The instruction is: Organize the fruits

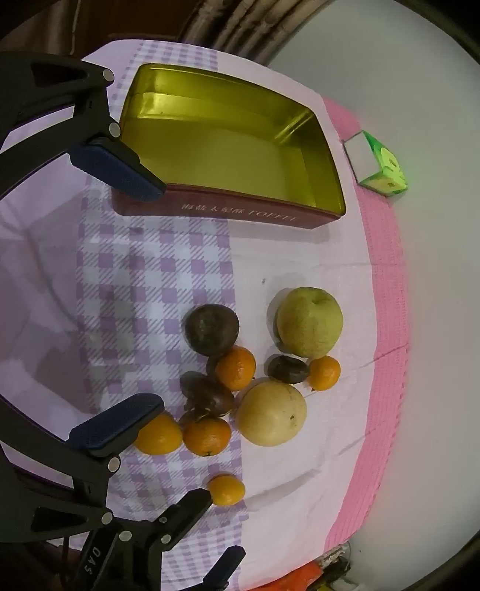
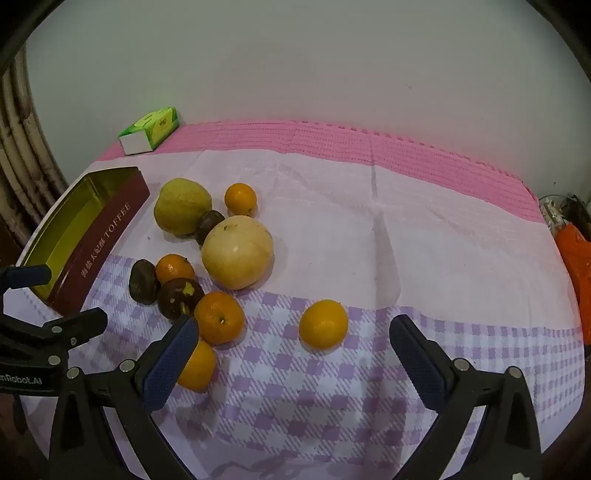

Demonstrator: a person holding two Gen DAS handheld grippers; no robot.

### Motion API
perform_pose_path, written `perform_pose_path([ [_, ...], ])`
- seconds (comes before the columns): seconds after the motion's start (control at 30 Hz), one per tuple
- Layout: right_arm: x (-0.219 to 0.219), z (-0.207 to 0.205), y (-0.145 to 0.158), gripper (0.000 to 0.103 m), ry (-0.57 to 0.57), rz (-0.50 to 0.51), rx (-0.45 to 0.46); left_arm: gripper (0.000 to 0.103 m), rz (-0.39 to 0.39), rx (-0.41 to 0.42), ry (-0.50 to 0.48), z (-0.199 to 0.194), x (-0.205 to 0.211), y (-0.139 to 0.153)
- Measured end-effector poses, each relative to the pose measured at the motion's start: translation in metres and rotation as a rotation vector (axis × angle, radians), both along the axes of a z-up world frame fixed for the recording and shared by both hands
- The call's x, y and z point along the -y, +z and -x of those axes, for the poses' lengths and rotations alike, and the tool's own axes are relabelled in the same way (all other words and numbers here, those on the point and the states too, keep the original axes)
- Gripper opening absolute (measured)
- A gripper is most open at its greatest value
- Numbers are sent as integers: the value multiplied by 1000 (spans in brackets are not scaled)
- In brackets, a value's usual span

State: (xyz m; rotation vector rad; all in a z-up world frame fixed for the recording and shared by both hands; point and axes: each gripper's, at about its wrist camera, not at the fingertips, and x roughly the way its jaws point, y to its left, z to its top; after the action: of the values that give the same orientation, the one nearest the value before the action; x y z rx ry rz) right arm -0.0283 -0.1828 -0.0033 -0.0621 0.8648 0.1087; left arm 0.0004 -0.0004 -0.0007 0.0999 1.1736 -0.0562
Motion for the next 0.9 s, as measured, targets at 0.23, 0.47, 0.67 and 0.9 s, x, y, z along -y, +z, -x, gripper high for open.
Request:
perform_pose_path([
  [0.23,1,0,-3,103,-10,-1,-15,103,18,-7,-7,-2,-6,-2],
  [0.47,0,3,1,103,1,1,-6,103,20,12,-17,7,0,1],
  [0.67,5,1,-2,103,-2,-13,-8,103,23,27,-26,11,2,2],
  [0.9,8,0,0,103,-6,-19,-7,103,28,19,-29,13,2,1],
])
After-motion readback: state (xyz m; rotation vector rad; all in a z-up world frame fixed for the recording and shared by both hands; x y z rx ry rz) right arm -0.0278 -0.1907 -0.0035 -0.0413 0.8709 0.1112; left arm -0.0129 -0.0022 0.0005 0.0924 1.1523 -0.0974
